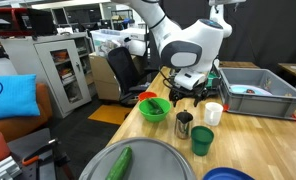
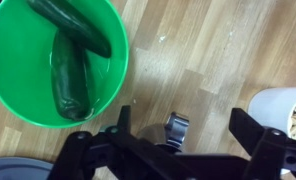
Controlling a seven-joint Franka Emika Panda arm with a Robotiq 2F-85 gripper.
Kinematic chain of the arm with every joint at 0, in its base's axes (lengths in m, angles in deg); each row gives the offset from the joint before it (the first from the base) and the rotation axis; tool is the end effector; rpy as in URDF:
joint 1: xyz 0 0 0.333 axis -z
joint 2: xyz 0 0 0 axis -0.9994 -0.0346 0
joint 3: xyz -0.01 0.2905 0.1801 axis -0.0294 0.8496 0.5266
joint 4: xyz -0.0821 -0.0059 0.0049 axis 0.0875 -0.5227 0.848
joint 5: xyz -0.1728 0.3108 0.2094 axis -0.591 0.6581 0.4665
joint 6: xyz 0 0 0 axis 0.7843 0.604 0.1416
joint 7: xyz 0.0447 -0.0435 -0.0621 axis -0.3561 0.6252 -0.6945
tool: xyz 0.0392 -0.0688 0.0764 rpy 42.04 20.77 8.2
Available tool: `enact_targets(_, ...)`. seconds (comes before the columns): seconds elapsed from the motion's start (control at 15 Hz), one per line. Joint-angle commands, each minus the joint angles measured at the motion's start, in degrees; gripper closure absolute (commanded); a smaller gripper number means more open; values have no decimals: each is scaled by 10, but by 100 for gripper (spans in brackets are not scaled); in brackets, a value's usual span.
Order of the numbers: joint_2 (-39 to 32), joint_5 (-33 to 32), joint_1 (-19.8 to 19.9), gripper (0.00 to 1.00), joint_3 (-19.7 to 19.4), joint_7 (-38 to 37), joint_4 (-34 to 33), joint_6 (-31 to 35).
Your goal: Move the cup to the edge of the table
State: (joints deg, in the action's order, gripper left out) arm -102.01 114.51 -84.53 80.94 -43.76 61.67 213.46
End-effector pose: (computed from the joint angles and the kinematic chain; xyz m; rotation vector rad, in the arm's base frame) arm 0.7016 -0.0982 0.1580 -1.3464 2.5679 0.2613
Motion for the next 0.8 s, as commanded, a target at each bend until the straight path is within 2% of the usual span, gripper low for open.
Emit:
enact_targets(0.0, -25, -4, 5, 0, 0, -64, -33, -18)
enact_targets(0.4, -37, -11, 12, 0, 1, -127, -37, -29)
enact_targets(0.73, -48, -10, 20, 0, 6, -134, -44, -26)
